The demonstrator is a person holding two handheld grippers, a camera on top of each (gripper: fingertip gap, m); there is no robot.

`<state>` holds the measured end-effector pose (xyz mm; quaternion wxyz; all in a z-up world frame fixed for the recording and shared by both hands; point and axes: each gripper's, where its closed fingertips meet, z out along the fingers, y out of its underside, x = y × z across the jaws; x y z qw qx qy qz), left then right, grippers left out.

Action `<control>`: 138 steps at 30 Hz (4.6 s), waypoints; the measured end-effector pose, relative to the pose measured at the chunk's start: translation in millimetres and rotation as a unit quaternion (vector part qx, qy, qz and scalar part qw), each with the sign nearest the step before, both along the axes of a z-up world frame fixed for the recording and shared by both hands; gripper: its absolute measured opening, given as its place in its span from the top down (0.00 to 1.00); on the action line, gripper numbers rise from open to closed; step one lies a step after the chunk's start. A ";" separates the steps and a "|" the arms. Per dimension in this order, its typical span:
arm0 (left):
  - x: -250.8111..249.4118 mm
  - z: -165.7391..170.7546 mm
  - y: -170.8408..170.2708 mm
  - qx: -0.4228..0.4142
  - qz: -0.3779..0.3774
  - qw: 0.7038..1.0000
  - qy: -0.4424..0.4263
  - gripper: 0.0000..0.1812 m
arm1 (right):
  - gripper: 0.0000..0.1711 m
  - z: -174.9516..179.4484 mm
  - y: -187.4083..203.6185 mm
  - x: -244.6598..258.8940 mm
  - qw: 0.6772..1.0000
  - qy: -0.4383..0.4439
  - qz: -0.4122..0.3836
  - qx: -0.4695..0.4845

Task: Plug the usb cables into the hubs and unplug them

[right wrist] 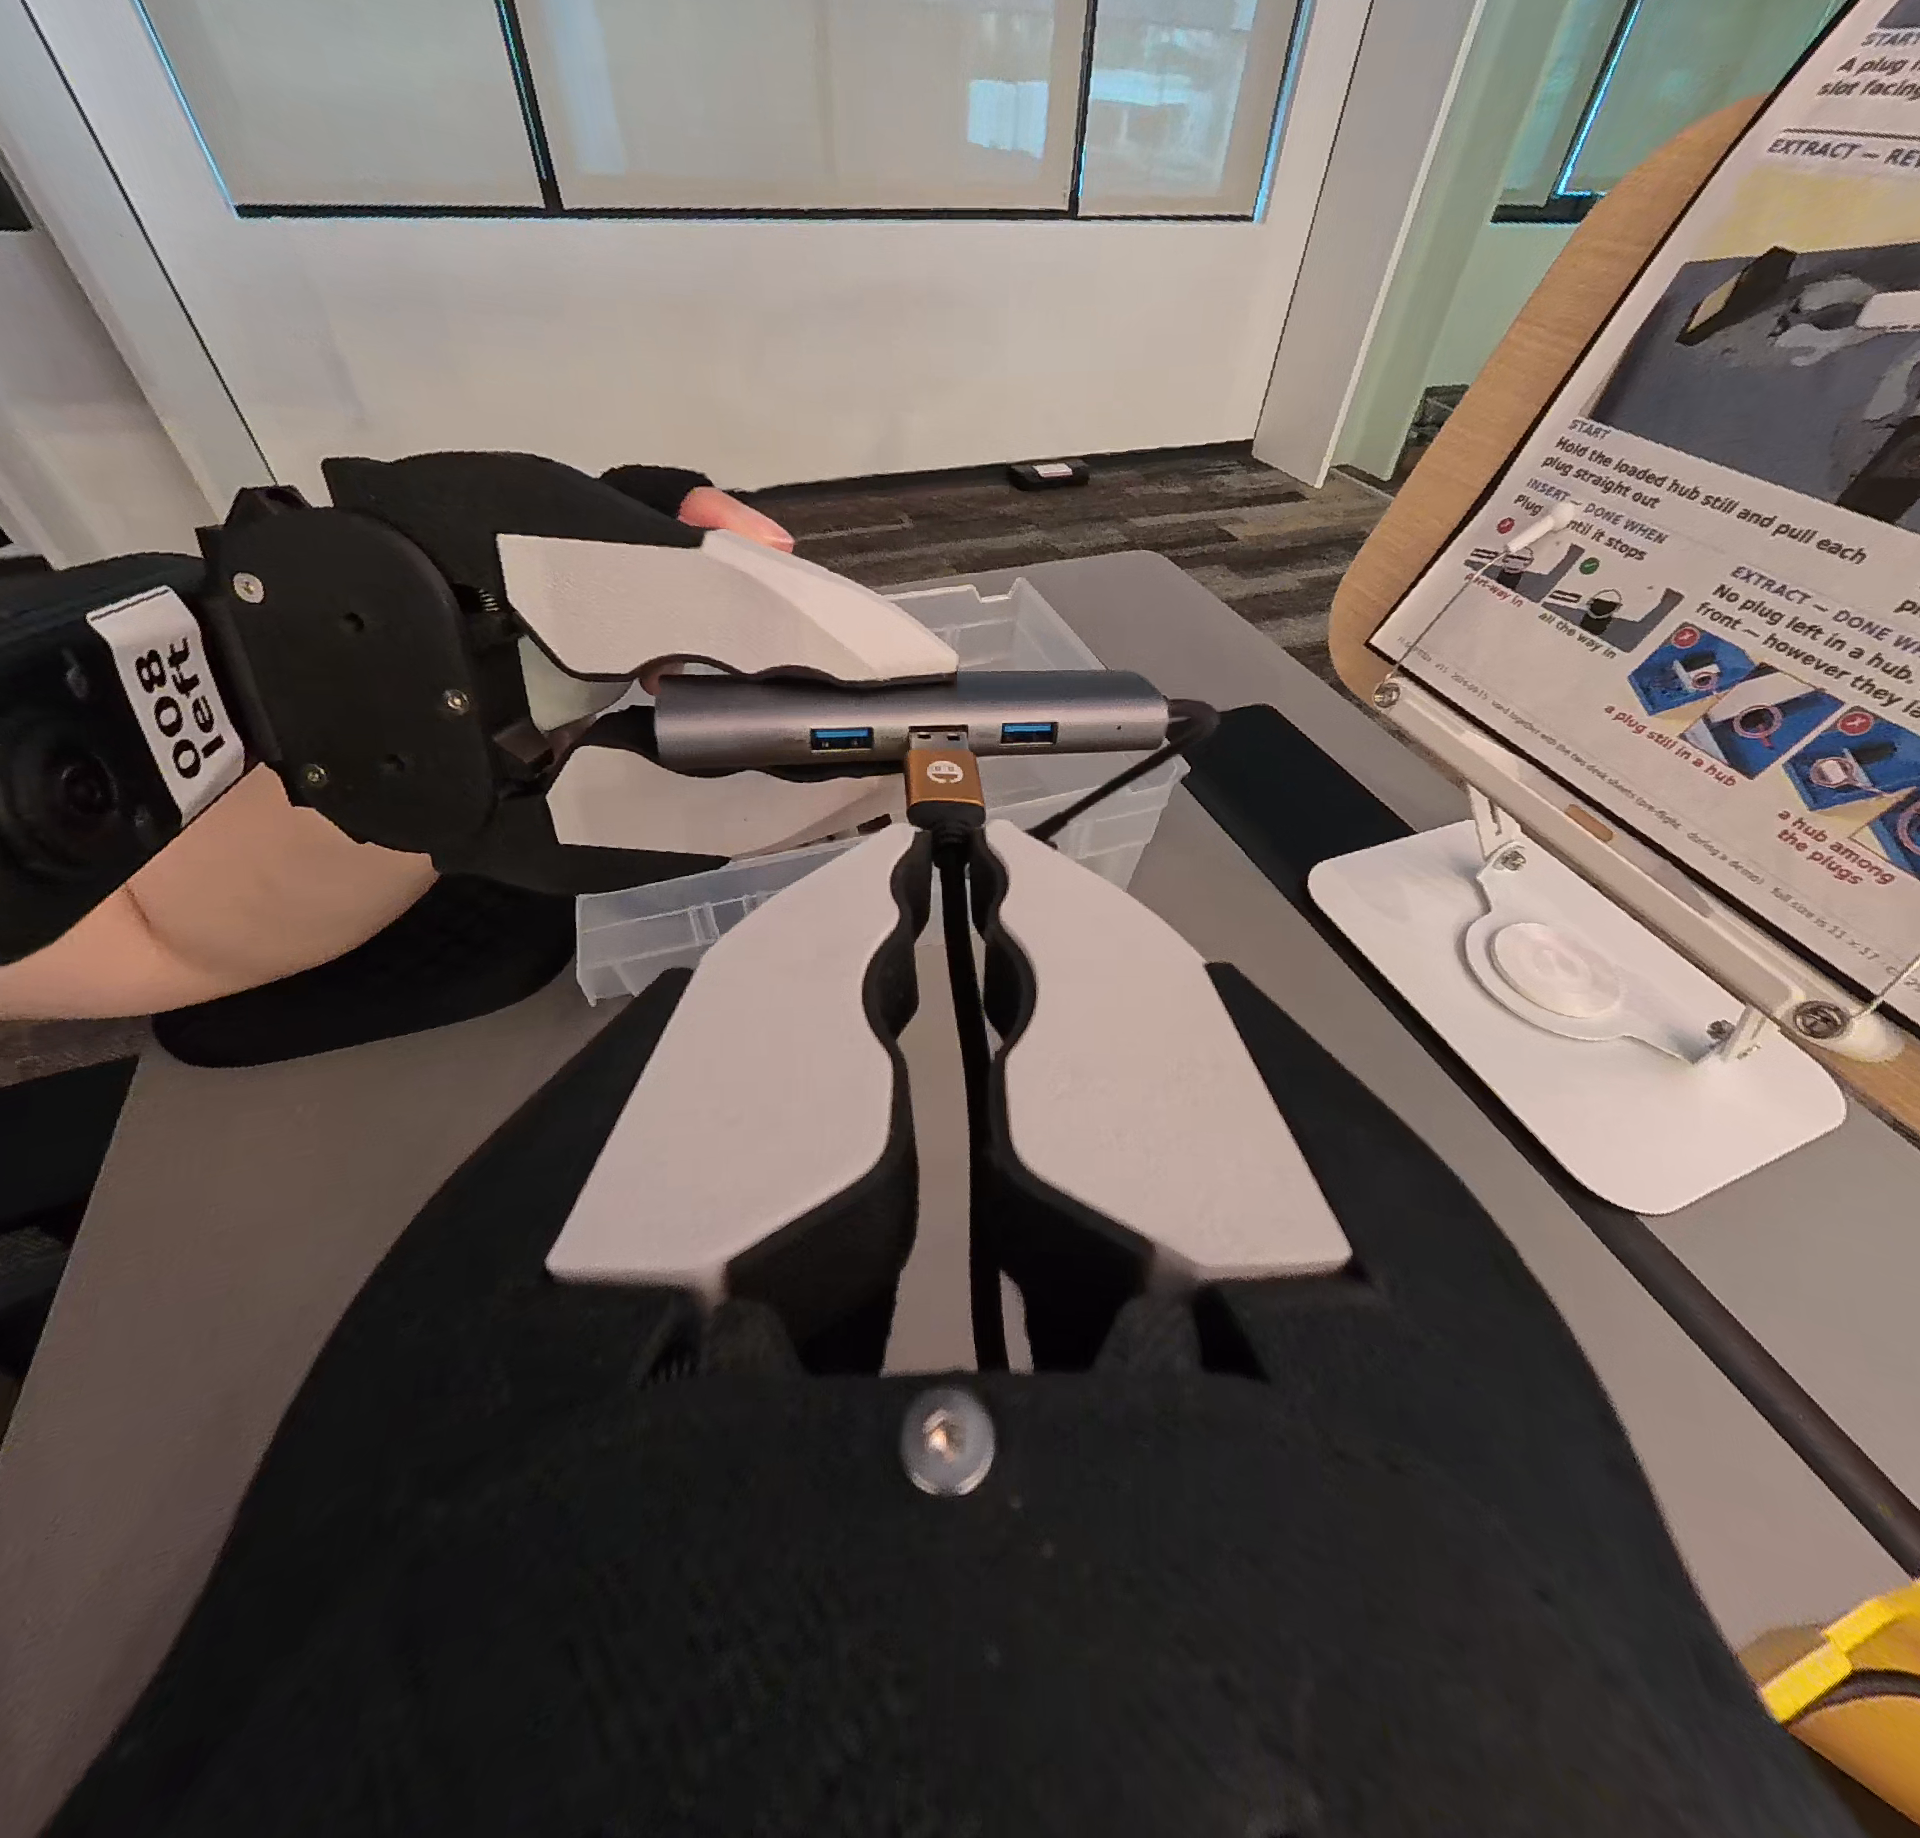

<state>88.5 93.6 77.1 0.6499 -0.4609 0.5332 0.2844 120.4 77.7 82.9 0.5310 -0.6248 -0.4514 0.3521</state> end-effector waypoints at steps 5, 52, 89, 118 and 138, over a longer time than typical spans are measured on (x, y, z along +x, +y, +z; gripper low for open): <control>0.4 2.6 -1.9 0.006 -0.002 1.000 -0.001 0.91 | 0.95 2.9 -1.8 0.1 1.000 0.010 0.010 0.006; -1.1 27.9 -17.4 0.080 -0.019 0.996 -0.029 0.91 | 0.96 28.9 -34.1 -5.5 0.980 -0.099 -0.121 0.119; 12.3 42.1 -36.7 0.121 -0.054 0.986 -0.099 0.91 | 0.96 41.3 -50.7 7.2 0.981 -0.106 -0.077 0.144; 23.5 46.5 -61.1 0.125 -0.115 0.982 -0.083 0.91 | 0.96 47.0 -68.4 17.0 0.989 -0.091 -0.027 0.115; 24.9 43.8 -58.2 0.051 -0.150 0.979 -0.130 0.91 | 0.95 54.5 -73.3 27.0 0.997 -0.043 0.005 0.068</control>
